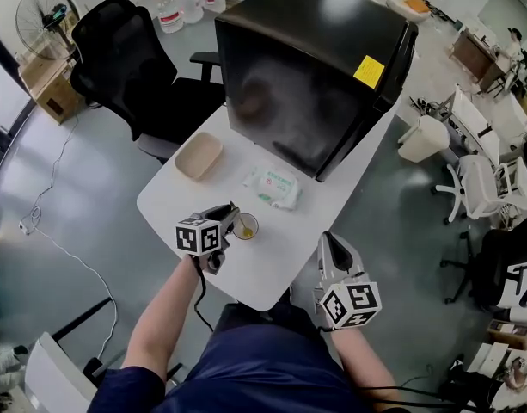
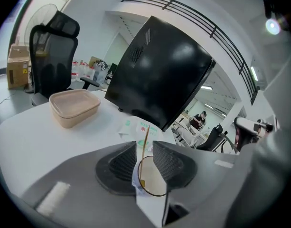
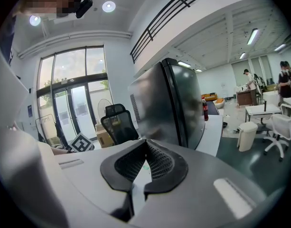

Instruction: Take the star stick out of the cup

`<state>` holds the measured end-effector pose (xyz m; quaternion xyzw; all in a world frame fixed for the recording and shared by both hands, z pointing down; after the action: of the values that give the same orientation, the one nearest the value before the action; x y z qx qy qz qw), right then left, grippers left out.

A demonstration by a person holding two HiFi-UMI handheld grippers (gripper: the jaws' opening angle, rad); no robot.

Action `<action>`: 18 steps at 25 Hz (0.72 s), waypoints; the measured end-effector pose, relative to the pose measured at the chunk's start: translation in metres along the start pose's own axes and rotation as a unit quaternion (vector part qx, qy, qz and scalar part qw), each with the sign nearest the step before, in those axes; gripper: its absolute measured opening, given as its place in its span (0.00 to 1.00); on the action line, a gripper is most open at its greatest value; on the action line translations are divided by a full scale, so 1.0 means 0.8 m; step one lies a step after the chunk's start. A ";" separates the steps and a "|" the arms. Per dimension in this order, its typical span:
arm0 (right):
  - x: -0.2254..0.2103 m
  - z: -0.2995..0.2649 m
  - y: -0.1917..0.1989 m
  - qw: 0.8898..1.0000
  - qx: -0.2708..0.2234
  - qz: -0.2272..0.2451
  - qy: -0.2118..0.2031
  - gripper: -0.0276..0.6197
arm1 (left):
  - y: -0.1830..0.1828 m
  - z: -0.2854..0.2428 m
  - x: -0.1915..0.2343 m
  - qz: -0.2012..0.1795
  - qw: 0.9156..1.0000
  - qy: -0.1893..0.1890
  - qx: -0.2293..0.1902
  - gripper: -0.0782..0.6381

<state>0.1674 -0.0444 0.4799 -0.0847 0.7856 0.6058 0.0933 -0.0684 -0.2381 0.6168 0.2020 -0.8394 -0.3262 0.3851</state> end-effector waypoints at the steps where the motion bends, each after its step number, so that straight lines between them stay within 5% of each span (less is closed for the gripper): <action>1: 0.001 -0.001 0.000 1.000 0.001 0.000 -0.001 0.05 | 0.002 -0.002 0.000 0.001 1.000 0.003 0.005 0.24; 7: 0.006 -0.009 -0.003 1.000 0.003 0.003 -0.009 0.05 | 0.005 -0.007 -0.004 -0.009 1.000 0.002 0.017 0.14; 18: 0.004 -0.015 -0.003 1.000 0.007 0.001 -0.030 0.05 | -0.003 0.012 -0.007 0.023 0.999 -0.014 -0.036 0.13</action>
<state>0.1647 -0.0565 0.4799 -0.0651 0.7865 0.6030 0.1166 -0.0723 -0.2330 0.6078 0.1643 -0.8365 -0.3504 0.3879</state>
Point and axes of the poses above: the fingertips, and each gripper's own axes: z backward along the fingers, x to its left, y out of its underside, the point moved 8 cm from there along z, backward along the fingers, and after that the axes turned 4 degrees about -x, right-handed, at the moved point
